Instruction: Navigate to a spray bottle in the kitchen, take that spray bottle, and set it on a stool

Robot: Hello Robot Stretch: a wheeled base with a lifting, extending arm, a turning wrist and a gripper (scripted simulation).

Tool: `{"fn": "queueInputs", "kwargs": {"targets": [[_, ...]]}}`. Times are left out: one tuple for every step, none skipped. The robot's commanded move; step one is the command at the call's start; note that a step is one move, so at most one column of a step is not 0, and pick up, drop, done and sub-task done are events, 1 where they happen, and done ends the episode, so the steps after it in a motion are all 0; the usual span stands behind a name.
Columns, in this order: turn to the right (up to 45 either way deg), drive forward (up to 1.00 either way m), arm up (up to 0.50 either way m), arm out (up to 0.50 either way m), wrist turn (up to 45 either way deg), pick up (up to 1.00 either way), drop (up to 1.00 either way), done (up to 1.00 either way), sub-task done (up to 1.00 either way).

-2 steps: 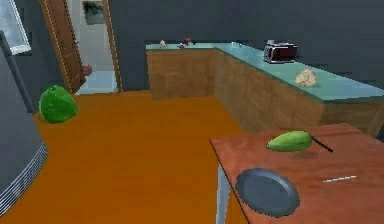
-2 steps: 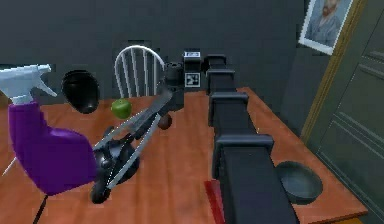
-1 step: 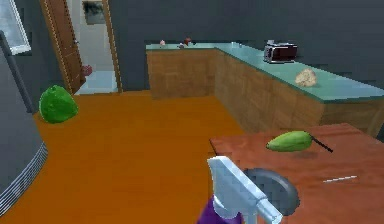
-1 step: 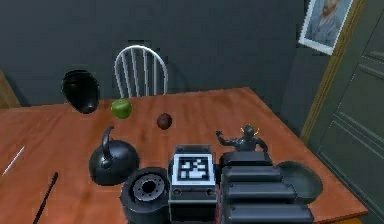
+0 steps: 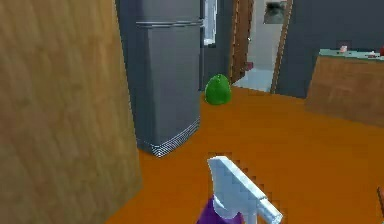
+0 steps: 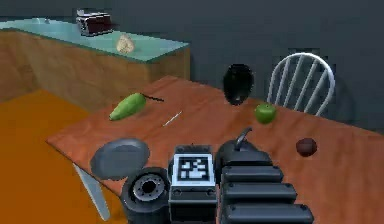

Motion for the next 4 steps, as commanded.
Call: {"fn": "queueInputs", "kwargs": {"targets": [[-45.0, 0.00, 0.00, 0.00, 0.0, 0.00, 0.00, 0.00, 0.00], [-45.0, 0.00, 0.00, 0.00, 0.0, 0.00, 0.00, 0.00, 0.00], [-12.0, 0.00, 0.00, 0.00, 0.0, 0.00, 0.00, 0.00, 0.00], [0.0, 1.00, 0.00, 0.00, 0.0, 0.00, 0.00, 0.00, 0.00]]}}
